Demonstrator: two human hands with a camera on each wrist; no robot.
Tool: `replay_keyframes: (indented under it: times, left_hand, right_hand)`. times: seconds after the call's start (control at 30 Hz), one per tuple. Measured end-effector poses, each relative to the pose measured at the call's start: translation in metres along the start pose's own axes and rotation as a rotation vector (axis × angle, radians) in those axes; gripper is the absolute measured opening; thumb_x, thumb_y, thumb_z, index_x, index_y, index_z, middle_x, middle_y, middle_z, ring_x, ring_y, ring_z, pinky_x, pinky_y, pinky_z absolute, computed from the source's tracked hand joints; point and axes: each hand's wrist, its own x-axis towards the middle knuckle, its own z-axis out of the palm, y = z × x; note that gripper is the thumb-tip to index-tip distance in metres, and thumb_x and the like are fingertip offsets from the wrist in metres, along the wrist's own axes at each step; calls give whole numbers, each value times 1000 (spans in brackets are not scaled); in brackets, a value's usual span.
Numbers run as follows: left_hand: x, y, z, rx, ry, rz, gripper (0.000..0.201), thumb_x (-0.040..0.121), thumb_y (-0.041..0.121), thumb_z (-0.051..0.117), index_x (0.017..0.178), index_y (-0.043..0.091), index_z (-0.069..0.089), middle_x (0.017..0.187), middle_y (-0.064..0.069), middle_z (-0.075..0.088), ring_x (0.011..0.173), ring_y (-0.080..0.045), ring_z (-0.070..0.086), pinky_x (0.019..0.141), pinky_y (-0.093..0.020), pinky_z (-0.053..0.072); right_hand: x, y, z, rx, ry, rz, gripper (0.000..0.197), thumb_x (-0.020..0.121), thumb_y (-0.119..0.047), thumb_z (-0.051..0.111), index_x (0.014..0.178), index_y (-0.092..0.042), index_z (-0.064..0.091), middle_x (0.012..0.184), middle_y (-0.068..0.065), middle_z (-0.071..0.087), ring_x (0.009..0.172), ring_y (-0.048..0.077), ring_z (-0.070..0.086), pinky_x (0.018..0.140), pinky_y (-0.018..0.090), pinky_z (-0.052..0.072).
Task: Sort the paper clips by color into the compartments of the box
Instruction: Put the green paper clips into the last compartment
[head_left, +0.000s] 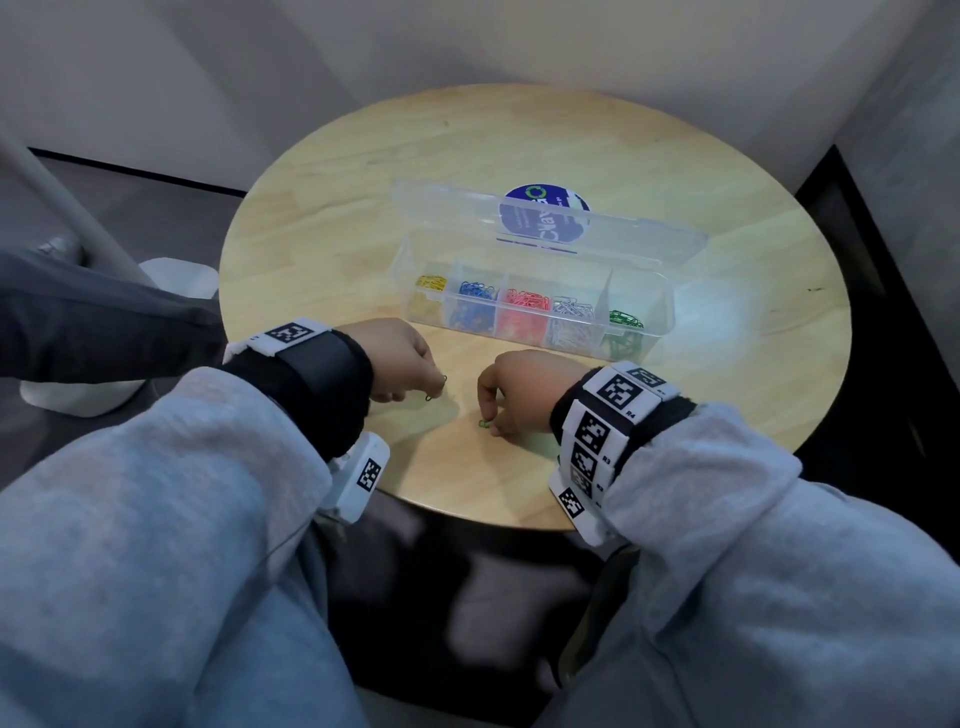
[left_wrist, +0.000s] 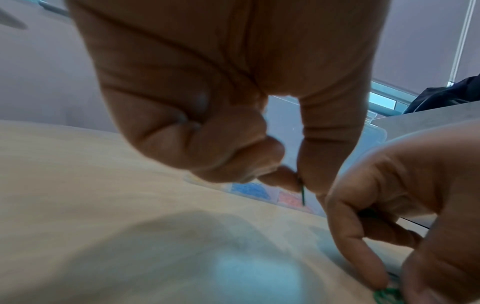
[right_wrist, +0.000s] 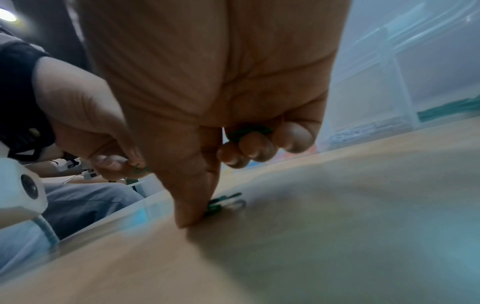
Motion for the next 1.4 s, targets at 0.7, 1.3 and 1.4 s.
replay_keyframes:
  times: [0.7, 1.3, 1.4]
  left_hand:
    - [6, 31, 6, -181, -40, 119, 14, 85, 14, 58, 71, 16, 53, 69, 0, 52, 60, -14, 53, 60, -21, 45]
    - [17, 115, 10, -304, 110, 320, 21, 84, 19, 63, 66, 20, 53, 63, 3, 56, 56, -10, 55, 56, -19, 47]
    - [20, 127, 16, -395, 96, 326, 23, 85, 18, 64, 66, 21, 53, 66, 5, 55, 58, -7, 55, 52, -12, 48]
  right_hand:
    - [-30, 33, -16, 148, 10, 63, 16, 77, -18, 66, 67, -21, 54, 67, -7, 56, 64, 12, 52, 57, 23, 42]
    - [-53, 108, -57, 772, 555, 422, 40, 83, -10, 50, 120, -19, 60, 95, 3, 63, 84, 19, 57, 78, 27, 46]
    - [-58, 110, -55, 792, 569, 439, 33, 82, -6, 49, 108, -18, 65, 88, 1, 63, 88, 23, 60, 85, 31, 51]
